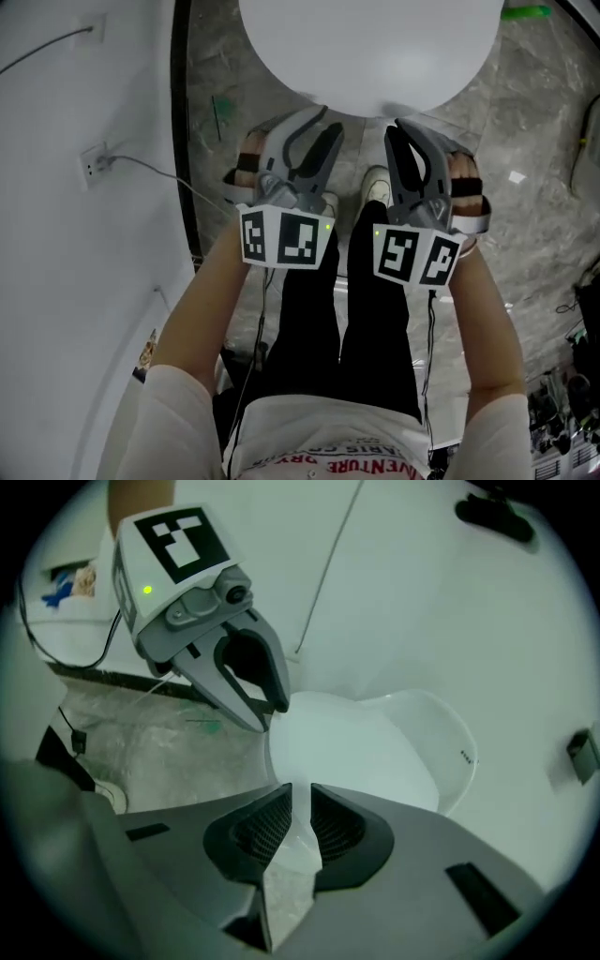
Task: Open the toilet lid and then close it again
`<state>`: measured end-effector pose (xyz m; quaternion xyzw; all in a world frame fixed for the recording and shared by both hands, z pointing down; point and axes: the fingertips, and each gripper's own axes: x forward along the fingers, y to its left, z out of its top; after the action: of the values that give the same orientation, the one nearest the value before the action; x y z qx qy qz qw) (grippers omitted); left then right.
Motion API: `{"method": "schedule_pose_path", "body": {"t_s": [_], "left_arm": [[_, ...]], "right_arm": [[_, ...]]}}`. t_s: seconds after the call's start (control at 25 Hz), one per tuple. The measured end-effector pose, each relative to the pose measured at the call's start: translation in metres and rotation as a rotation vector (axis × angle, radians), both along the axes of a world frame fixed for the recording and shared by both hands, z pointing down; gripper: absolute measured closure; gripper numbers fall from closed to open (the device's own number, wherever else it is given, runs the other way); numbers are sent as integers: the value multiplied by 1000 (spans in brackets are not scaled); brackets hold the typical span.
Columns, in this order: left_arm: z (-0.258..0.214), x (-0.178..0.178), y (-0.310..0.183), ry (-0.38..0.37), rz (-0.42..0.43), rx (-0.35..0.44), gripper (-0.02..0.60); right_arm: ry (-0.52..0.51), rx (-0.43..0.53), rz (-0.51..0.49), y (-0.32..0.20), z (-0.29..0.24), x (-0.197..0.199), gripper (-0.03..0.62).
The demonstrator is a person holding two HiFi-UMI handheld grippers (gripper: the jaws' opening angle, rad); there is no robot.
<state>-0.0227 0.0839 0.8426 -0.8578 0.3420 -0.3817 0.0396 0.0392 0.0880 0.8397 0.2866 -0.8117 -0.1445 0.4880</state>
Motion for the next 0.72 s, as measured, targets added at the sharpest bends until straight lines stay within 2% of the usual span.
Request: {"method": "schedule_pose_path", "body": {"t_s": [0.12,0.24,0.36,0.56,0.72], "left_arm": [[9,0,-3,-125,82,92,432],[18,2,-2,-216,151,140,402],[21,2,-5,-262,175,176,399],[29,0,-9,-330,198,224,400],[31,-3,-13,-336,199,222,400]], "right_arm": [[83,69,-70,-1,9,-7,576],[113,69,-77,-3,18,-11,568],[135,60,-77,-2,26,-14,530],[217,124,-87,-5,33,-12,524],[229,159,-108,-5,32,-11,519]]}}
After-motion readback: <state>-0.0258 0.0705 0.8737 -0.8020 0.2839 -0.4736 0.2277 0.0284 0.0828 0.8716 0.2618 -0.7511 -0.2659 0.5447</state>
